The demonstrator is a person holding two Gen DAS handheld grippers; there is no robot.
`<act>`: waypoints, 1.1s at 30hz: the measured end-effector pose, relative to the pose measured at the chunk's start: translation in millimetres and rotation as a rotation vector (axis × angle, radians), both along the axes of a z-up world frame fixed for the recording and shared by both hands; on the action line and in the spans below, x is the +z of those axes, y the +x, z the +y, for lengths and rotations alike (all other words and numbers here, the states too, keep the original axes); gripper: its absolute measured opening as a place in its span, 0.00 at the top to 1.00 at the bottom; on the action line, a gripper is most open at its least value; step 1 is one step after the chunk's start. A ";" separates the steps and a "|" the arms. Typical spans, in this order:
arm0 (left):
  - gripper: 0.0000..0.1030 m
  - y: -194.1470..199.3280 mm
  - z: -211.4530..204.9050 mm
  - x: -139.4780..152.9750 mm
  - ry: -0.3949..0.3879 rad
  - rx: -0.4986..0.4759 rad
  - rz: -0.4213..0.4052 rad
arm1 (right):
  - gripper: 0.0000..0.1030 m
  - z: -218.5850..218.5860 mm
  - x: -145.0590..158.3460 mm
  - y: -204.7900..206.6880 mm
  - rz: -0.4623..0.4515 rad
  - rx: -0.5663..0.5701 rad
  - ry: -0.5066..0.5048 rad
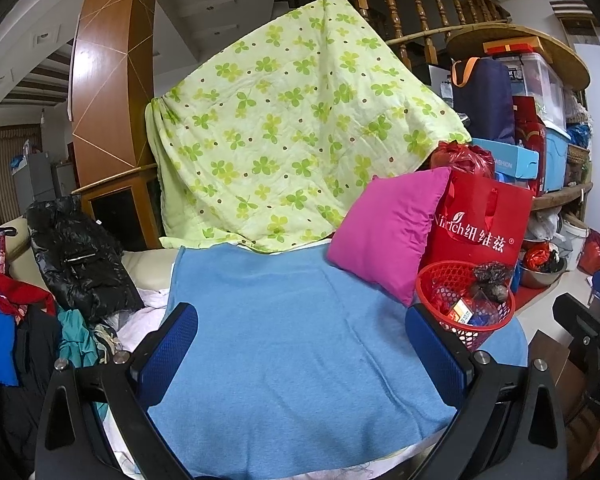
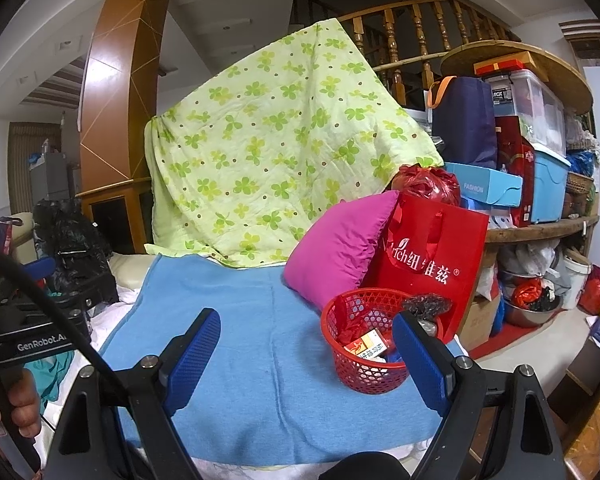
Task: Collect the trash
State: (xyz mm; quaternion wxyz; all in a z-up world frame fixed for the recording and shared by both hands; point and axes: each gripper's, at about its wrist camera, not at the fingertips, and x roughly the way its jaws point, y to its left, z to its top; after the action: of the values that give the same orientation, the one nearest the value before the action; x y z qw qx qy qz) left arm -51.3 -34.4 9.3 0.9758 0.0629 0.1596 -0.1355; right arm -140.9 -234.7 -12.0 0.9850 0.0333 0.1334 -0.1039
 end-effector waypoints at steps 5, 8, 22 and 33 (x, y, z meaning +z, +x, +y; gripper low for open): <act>0.00 -1.1 -1.3 -0.3 0.000 -0.006 0.002 | 0.13 -1.1 -0.1 1.2 0.000 0.001 -0.002; 0.00 -1.4 -1.9 -0.1 0.004 -0.007 0.000 | 0.13 -1.4 -0.4 1.1 0.000 0.000 -0.001; 0.00 -0.8 -5.6 -4.3 0.011 -0.016 0.009 | 0.13 -1.4 -0.9 1.7 0.000 -0.001 0.001; 0.00 7.0 -6.3 -9.4 0.029 -0.025 0.017 | 0.13 -13.8 -5.3 9.6 0.007 -0.015 0.016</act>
State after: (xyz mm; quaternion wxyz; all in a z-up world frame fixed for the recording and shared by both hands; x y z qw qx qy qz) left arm -44.3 -40.7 -0.1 0.9716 0.0777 0.1692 -0.1462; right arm -131.3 -248.5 -17.2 0.9835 0.0420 0.1374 -0.1102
